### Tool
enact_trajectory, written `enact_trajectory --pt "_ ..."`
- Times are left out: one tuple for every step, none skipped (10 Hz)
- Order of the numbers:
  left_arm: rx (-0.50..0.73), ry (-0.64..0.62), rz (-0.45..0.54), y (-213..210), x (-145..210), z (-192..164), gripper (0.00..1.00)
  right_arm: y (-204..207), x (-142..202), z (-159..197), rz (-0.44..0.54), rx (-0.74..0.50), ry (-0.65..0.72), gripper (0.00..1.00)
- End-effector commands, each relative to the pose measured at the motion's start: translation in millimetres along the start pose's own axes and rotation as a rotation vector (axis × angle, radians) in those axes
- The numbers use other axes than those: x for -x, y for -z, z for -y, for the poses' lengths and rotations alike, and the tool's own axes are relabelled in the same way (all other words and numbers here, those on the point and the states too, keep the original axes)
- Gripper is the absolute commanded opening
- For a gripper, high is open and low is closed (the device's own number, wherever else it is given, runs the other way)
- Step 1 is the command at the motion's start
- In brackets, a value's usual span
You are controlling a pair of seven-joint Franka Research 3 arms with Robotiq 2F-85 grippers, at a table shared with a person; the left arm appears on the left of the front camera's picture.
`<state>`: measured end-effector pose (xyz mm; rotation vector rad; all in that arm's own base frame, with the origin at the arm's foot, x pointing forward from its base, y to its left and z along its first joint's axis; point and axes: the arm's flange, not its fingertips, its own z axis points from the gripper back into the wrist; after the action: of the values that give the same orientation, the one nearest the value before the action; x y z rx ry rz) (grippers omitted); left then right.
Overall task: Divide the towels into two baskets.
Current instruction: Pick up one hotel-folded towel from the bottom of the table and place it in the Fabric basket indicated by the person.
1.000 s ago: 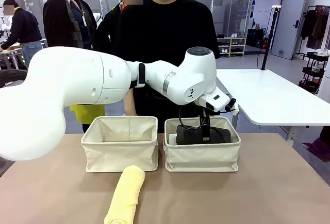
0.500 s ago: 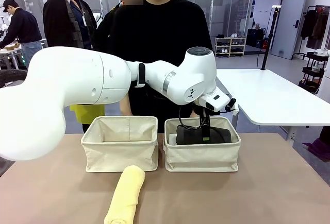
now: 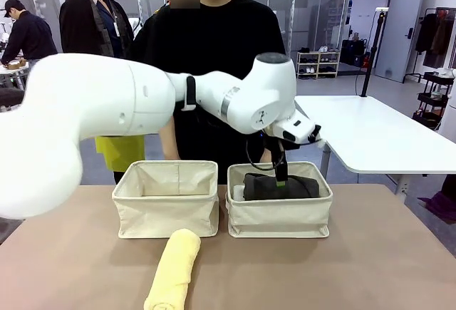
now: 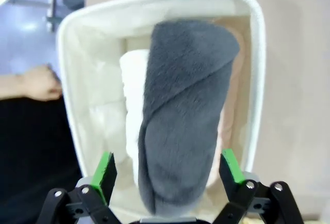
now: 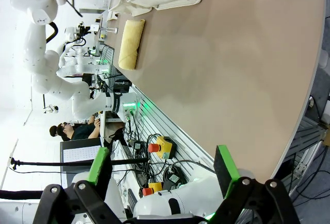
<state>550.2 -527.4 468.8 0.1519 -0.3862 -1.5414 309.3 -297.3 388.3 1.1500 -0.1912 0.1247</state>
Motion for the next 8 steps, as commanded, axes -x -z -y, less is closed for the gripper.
enact_trajectory --pt "0.012 -0.135 -0.006 -43 33 21 1.00 -1 2 -3 -0.012 0.010 0.000 1.00" --pt "0.035 -0.179 0.015 -60 55 31 1.00 -1 2 -3 -0.012 0.010 0.000 1.00" --pt "0.081 -0.245 0.102 -84 82 42 1.00 -1 2 -3 -0.012 0.010 0.000 1.00" --pt "0.061 -0.318 0.151 -106 114 52 1.00 -1 2 -3 -0.012 0.010 0.000 1.00" --pt "0.065 -0.400 0.175 -125 156 62 1.00 -1 2 -3 -0.012 0.010 0.000 1.00" --pt "0.134 -0.504 0.190 -140 203 72 1.00 -1 2 -3 -0.012 0.010 0.000 1.00" --pt "0.119 -0.664 0.209 -155 259 78 1.00 -1 2 -3 -0.012 0.010 0.000 1.00" --pt "0.160 -0.739 0.232 -159 305 85 1.00 -1 2 -3 -0.012 0.010 0.000 1.00"
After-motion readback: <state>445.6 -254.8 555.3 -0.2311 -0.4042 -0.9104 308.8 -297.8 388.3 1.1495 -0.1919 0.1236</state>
